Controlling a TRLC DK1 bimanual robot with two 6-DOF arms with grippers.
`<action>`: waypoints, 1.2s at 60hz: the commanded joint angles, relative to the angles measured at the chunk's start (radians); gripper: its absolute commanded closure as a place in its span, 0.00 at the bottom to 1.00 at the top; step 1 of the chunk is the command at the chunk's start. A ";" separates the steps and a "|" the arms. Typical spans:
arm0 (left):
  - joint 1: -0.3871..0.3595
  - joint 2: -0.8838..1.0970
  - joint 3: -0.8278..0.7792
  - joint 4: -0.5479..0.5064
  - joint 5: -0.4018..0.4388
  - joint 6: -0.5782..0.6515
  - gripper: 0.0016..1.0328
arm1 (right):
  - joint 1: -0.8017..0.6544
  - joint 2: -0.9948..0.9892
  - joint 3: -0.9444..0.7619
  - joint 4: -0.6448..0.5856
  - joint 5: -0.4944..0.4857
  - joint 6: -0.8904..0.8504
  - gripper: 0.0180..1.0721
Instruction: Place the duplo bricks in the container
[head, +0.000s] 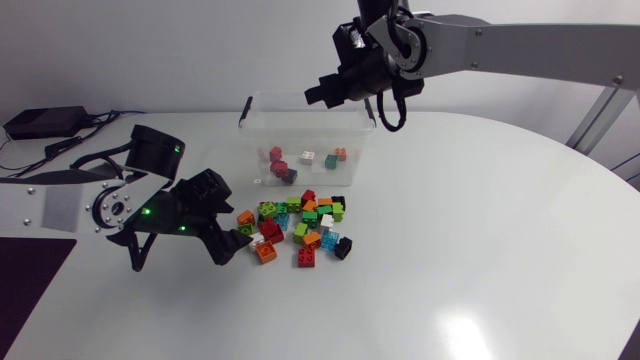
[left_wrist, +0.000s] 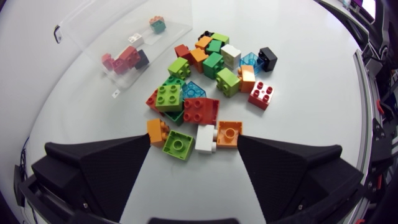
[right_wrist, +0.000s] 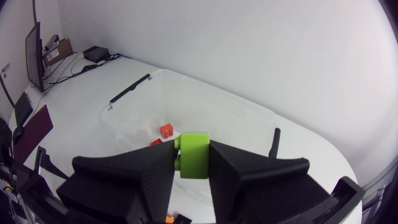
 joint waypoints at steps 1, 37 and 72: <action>0.005 0.011 -0.041 0.006 0.016 0.055 0.07 | -0.008 0.043 0.045 0.017 -0.002 -0.007 0.66; 0.165 0.205 -0.021 0.111 0.064 0.270 0.07 | -0.037 0.211 0.293 -0.040 -0.015 -0.037 0.14; 0.206 0.329 0.094 0.094 0.265 0.409 0.07 | -0.034 -0.253 -0.297 0.052 -0.050 -0.080 0.14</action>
